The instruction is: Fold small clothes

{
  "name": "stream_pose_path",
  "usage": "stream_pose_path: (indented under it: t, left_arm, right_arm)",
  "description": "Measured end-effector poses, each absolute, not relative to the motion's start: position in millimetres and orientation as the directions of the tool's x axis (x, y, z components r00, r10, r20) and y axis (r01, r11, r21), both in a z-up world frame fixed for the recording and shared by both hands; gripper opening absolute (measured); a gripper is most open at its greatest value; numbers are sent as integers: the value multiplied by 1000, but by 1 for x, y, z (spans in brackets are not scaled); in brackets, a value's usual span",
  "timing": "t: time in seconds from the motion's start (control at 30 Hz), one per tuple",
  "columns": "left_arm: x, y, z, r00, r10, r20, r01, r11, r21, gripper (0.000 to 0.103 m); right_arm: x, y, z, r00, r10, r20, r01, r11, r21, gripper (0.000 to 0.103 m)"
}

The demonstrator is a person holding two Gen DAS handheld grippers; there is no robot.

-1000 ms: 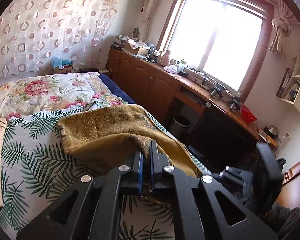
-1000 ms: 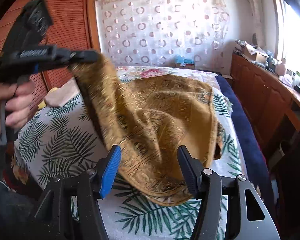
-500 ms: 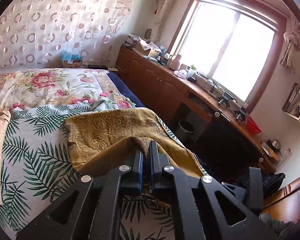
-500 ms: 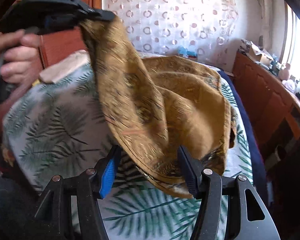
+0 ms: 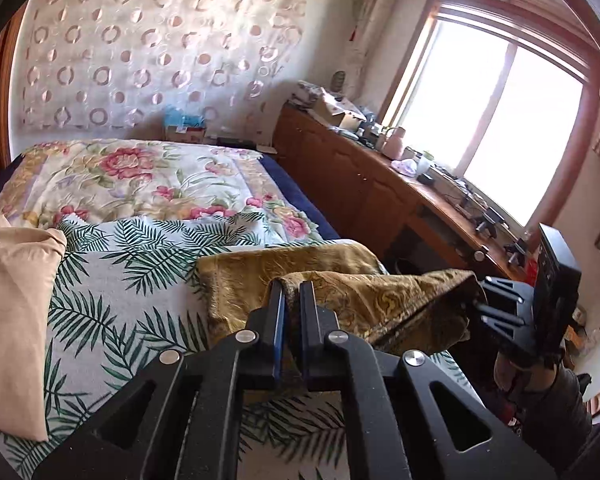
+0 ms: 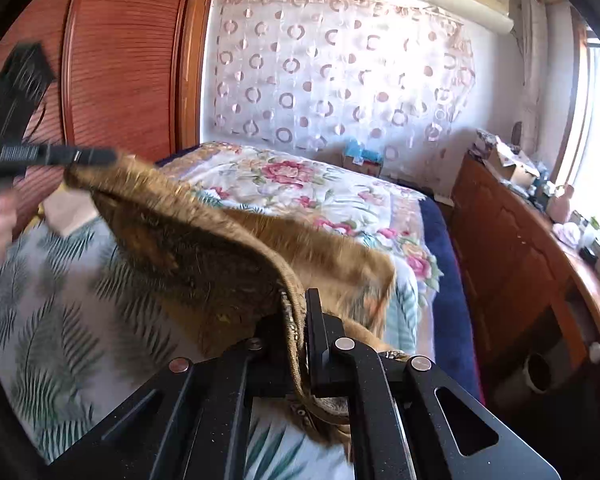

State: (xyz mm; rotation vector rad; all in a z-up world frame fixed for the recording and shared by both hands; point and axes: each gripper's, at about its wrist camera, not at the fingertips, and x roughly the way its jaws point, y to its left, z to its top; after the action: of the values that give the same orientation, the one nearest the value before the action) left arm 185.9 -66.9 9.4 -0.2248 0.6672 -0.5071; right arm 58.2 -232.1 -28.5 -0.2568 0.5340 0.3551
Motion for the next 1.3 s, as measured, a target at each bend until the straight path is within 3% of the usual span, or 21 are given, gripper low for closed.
stream_pose_path:
  t: [0.1,0.13,0.23,0.37,0.43,0.5,0.7,1.0,1.07,1.1,1.13,1.3]
  left_arm:
    - [206,-66,2,660,-494,-565,366,869,-332,10]
    - [210,-66,1,656,-494,-571,368,870,-328,15]
    - [221,-59,-1,674,-476,-565,364,880,-307,44]
    - [232,-52,-9,669,-470,-575,365,882,-297,62]
    - [238,-53,-18,658,-459,-597,361,888,-285,62]
    - [244,-56,-26,640,-458,-617,366,887,-280,62]
    - [263,-78,-59,560,-447,-698,384,886,-260,62]
    - [268,-91,-81,529,-430,-732,390,889,-241,62]
    - [268,-91,-81,534,-420,-734,383,894,-232,62]
    - [269,-92,-82,538,-409,-737,379,899,-222,62]
    - [269,-91,-82,543,-397,-740,372,904,-211,62]
    - [271,-83,-88,546,-363,-755,324,923,-209,62]
  right_arm:
    - [102,-216,-28,785,253,-565,-405,901,-159,5]
    - [115,-212,-29,779,251,-575,-408,899,-160,5]
    - [146,-204,-39,751,253,-610,-416,899,-139,5]
    - [185,-205,-42,726,249,-641,-398,912,-97,8]
    - [200,-208,-36,744,220,-632,-359,928,-99,28]
    - [212,-209,-23,773,198,-603,-318,943,-98,35]
    - [191,-226,0,798,205,-567,-279,959,-46,43]
    - [161,-236,-58,677,207,-706,-305,952,-14,43]
    - [165,-236,-65,665,221,-714,-315,949,1,41]
    - [167,-239,-64,670,231,-705,-325,946,1,11]
    - [167,-239,-59,690,231,-686,-330,944,-14,5]
    - [184,-255,-24,819,156,-553,-208,978,-33,4]
